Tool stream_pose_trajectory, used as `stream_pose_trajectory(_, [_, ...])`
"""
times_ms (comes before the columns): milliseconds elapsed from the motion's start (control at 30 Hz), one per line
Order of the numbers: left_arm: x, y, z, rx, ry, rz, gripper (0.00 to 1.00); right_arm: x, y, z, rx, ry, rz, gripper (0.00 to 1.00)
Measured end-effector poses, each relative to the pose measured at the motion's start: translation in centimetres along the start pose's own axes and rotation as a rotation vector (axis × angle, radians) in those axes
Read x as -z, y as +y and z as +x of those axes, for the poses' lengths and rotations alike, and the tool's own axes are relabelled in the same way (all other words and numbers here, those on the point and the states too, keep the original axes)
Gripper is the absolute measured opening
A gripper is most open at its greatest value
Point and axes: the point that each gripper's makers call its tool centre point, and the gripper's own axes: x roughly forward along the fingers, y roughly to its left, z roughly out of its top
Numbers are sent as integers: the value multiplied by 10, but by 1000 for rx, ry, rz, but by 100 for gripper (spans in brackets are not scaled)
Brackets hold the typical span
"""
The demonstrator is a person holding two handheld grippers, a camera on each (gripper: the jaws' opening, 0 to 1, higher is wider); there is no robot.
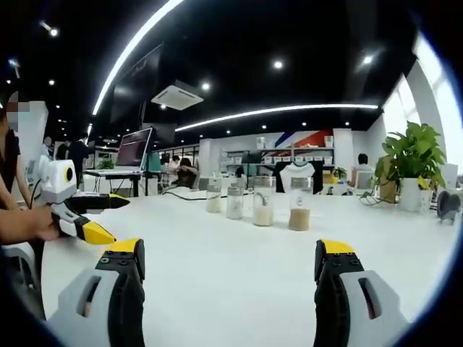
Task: Rotate the seasoning bottle until the label or dispensing opening points toward the visible target arrow and the bottle remains upright within the marked orientation range
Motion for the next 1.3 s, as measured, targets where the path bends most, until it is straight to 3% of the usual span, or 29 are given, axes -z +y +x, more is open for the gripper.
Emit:
stream_pose_trajectory(400, [-2,3,-1,-2,-18,-50,96,1,0,0,4,5,-12,100])
stream_pose_trajectory(733, [-5,6,0,15,-43,-186,100,0,-1,-1,12,3,-21,100])
stream_pose_trajectory(1000, [-7,6,-2,5,-53,-198,100,0,1,-2,8,2,-33,100])
stream_pose_trajectory(1300, [-5,0,-3,2,-38,-141,98,-2,0,-2,7,-10,-29,100])
